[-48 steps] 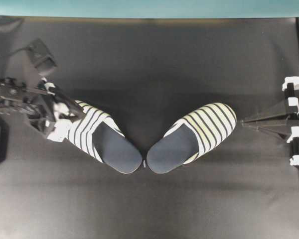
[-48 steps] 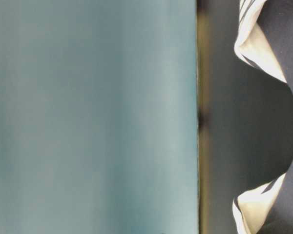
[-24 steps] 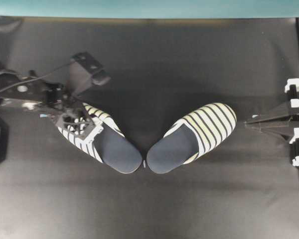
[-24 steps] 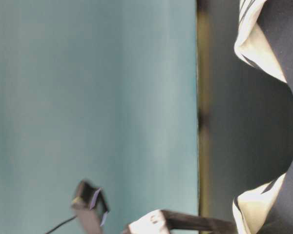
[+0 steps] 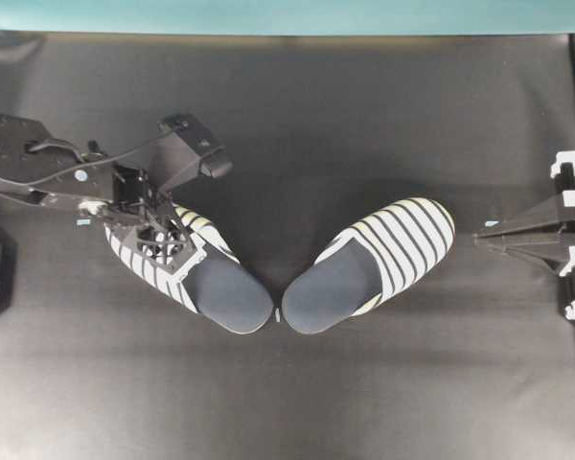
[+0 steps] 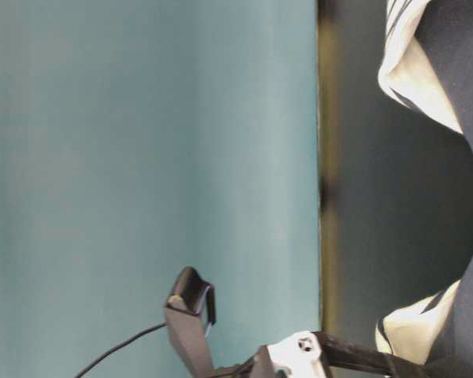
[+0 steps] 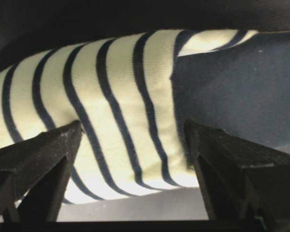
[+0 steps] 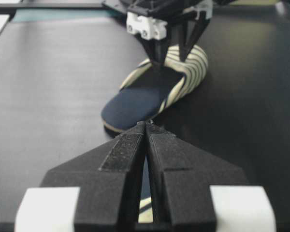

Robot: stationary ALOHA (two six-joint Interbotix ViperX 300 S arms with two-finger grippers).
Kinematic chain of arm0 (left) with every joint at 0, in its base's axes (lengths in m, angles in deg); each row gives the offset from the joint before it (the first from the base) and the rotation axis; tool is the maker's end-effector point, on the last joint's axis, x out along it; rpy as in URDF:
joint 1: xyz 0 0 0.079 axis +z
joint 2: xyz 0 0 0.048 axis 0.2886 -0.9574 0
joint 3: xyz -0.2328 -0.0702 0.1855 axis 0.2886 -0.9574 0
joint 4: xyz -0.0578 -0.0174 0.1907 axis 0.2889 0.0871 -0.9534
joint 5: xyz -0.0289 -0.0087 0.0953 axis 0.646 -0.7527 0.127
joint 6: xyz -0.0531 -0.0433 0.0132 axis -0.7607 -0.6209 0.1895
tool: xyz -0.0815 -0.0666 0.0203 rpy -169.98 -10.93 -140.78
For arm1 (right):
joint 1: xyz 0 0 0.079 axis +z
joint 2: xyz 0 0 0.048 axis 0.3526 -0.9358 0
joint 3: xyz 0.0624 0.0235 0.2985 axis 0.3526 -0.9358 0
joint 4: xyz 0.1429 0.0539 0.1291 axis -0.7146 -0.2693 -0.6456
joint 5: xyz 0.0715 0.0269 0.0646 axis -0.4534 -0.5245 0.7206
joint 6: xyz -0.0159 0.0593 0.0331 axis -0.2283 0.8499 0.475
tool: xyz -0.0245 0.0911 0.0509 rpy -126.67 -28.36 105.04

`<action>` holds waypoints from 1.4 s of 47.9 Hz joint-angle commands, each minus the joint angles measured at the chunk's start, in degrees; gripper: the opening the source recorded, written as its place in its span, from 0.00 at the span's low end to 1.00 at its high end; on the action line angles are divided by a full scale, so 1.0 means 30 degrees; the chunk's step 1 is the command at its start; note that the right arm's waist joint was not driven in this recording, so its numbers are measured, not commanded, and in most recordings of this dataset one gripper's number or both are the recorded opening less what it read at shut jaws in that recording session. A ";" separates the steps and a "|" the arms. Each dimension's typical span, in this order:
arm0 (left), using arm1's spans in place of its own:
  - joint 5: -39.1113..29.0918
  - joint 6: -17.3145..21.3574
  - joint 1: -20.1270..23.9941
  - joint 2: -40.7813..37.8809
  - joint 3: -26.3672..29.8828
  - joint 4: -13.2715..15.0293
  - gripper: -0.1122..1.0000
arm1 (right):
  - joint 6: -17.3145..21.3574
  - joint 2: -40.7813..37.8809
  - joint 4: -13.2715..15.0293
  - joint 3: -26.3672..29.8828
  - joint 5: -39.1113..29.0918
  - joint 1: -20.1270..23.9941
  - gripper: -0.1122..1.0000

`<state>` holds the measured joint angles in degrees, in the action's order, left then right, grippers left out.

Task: Arrange the slippers with the left arm.
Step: 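Rotate the left slipper upright, toe pointing toward the front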

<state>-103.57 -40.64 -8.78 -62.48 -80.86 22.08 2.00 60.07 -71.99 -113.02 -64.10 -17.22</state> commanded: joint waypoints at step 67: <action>0.3281 0.8818 0.0498 -0.2900 0.3457 -0.0088 0.11 | 0.0176 0.0439 -0.0059 0.0059 0.0117 0.0000 0.10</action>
<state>-94.96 -14.01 -6.58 -71.53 -70.75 21.90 2.09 61.65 -71.99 -113.20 -64.01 -17.22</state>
